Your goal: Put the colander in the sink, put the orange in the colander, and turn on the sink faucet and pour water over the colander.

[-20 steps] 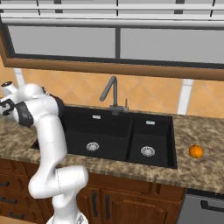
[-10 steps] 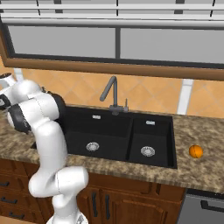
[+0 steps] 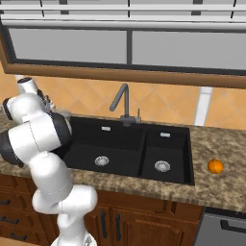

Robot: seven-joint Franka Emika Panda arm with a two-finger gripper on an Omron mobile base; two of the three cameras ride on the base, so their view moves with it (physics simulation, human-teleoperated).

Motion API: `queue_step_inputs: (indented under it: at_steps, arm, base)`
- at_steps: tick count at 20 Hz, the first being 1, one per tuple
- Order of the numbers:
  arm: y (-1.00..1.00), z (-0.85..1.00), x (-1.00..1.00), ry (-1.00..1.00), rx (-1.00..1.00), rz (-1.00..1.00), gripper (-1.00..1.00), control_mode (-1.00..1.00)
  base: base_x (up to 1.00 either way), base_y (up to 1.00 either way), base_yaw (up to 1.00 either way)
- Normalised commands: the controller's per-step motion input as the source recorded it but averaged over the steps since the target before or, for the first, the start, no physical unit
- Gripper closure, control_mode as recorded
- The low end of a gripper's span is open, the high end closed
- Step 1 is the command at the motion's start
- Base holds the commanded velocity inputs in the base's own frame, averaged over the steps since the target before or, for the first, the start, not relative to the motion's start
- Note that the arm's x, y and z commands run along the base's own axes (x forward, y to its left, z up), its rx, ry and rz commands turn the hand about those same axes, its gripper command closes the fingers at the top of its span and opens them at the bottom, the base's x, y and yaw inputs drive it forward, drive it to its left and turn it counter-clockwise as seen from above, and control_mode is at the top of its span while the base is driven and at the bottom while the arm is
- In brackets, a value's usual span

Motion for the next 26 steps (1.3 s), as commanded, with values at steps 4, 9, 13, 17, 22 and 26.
queue_step_inputs:
  at_steps: [4,9,13,17,22,26]
  arm:
    - [-0.55,-0.33,-0.09,-0.08,-0.02,-0.57,1.00,-1.00]
    - [-0.49,-0.38,0.00,-0.11,-0.02,-0.45,1.00,-1.00]
    - [-0.06,-0.44,0.01,-0.07,0.00,-0.36,1.00,-1.00]
    - [0.00,-0.48,0.17,-0.06,0.00,-0.32,1.00,-1.00]
    - [-0.11,-0.44,0.23,-0.03,0.00,-0.30,1.00,-1.00]
    - [-0.25,-0.40,0.22,0.00,0.00,-0.31,1.00,-1.00]
  base:
    - [0.00,0.00,0.00]
    - [0.00,0.00,0.00]
    - [0.00,0.00,0.00]
    - [0.00,0.00,0.00]
    - [0.00,0.00,0.00]
    - [0.00,0.00,0.00]
